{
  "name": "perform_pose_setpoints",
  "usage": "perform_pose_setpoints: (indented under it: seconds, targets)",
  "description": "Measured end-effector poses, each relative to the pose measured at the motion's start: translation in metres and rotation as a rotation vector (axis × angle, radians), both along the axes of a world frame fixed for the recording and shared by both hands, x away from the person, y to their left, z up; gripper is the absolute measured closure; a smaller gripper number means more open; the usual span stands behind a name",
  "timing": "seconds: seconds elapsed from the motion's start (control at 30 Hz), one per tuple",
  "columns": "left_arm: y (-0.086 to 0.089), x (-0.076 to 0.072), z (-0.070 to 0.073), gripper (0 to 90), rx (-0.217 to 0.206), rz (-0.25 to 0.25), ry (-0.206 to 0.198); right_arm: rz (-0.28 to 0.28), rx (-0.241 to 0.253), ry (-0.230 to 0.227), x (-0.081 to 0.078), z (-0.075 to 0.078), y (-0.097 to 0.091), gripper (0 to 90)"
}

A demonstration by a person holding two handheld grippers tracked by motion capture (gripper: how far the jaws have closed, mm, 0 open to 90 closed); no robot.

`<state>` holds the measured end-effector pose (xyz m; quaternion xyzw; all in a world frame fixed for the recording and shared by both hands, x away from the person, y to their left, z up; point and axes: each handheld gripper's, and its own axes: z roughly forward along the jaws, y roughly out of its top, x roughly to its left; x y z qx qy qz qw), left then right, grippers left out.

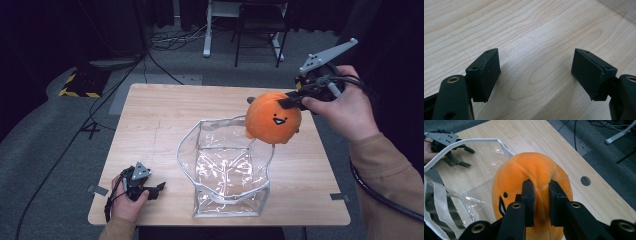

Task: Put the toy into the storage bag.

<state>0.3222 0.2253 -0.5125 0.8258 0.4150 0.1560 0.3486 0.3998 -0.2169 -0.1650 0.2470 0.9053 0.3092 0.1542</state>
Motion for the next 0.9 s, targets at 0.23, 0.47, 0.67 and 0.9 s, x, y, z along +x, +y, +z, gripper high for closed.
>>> perform_pose_setpoints:
  seconds: [0.23,0.47,0.67,0.9]
  targets:
    - [0.0,0.0,0.0,23.5,0.001,-0.001,0.001,0.056,-0.001,0.011,0.009,-0.007,0.03,77.4]
    - [0.0,0.0,0.0,23.5,0.002,-0.001,0.0,0.108,0.005,0.028,0.016,-0.016,0.057,77.4]
    - [0.0,0.0,0.0,23.5,0.001,-0.002,0.0,0.138,0.011,0.04,0.019,-0.025,0.076,77.3]
    - [0.0,0.0,0.0,23.5,0.001,-0.002,0.001,0.147,0.012,0.034,0.018,-0.028,0.087,77.3]
